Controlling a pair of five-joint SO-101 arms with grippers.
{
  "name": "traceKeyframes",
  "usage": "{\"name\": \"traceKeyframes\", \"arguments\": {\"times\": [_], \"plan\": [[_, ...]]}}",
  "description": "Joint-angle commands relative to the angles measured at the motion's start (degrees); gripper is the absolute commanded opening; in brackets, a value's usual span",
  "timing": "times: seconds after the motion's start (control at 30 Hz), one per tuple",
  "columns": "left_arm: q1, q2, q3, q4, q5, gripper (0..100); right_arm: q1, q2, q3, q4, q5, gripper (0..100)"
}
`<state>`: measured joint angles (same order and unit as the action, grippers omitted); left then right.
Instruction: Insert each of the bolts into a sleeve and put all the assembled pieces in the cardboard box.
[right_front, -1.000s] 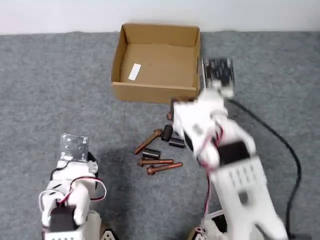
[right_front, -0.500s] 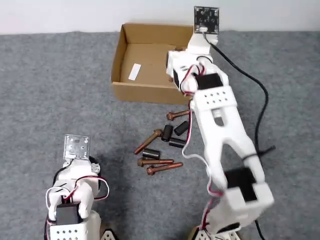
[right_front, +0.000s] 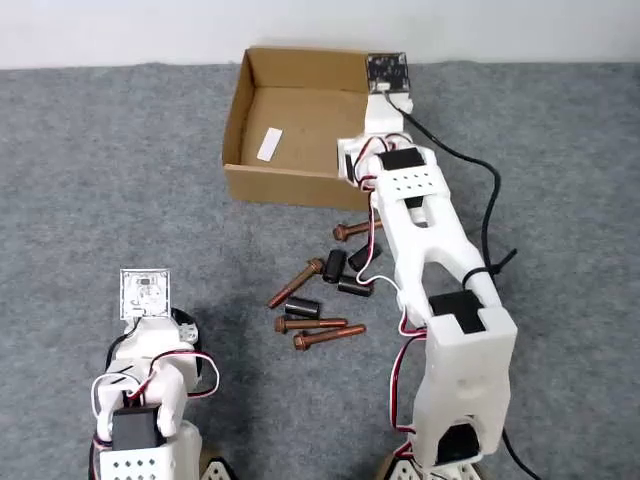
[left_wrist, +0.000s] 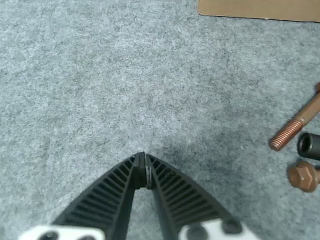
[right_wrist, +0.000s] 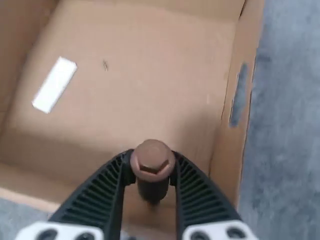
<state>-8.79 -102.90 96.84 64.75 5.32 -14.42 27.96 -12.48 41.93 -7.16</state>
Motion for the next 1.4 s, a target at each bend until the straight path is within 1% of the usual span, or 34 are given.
{"name": "traceKeyframes", "arguments": {"times": [0.0, 0.07, 0.17, 0.27, 0.4, 0.47, 0.6, 0.73, 0.87, 1.0, 1.1, 1.3, 1.37], "plan": [[0.0, -0.1, -0.3, -1.6, 0.5, 0, 0.1, -0.9, -4.2, 4.4, 0.7, 13.2], [0.0, -0.1, -0.3, -1.6, 0.5, 0, 0.1, -1.3, -4.2, 6.2, 0.5, 18.0], [0.1, -0.1, -0.3, -1.6, 0.5, 0, 0.1, -2.8, -5.9, 9.5, 0.3, 18.7], [0.1, -0.1, -0.3, -1.6, 0.5, 0, -0.6, -5.7, -6.7, 12.6, 0.2, 14.1], [0.1, -0.1, -0.3, -1.6, 0.5, 0, -2.0, -11.7, -6.7, 16.1, 0.6, 0.2], [0.1, -0.1, -0.3, -1.6, 0.5, 0, -2.5, -14.6, -6.7, 19.0, 1.6, 2.7], [0.1, -0.1, -0.3, -1.6, 0.5, 0, -4.9, -19.0, -6.7, 26.2, 7.1, 0.7], [0.0, -0.1, -0.3, -1.7, 0.5, 0, -6.5, -21.2, -6.7, 37.3, 10.3, 1.4], [0.0, -0.1, -0.3, -1.7, 0.5, 0, -6.8, -20.5, -6.7, 49.2, 13.8, 1.5], [0.0, -0.1, -0.3, -1.7, 0.5, 0, -6.6, -18.2, -6.7, 56.5, 16.9, 1.5], [0.0, -0.1, -0.3, -1.7, 0.5, 0, -6.9, -15.7, -6.7, 60.1, 21.2, 1.5], [0.0, -0.1, -0.3, -1.7, 0.5, 0, -7.0, -10.5, -6.7, 60.4, 34.9, 1.5], [0.0, -0.1, -0.3, -1.7, 0.5, 0, -7.5, -8.7, -6.7, 60.4, 38.3, 1.5]]}}
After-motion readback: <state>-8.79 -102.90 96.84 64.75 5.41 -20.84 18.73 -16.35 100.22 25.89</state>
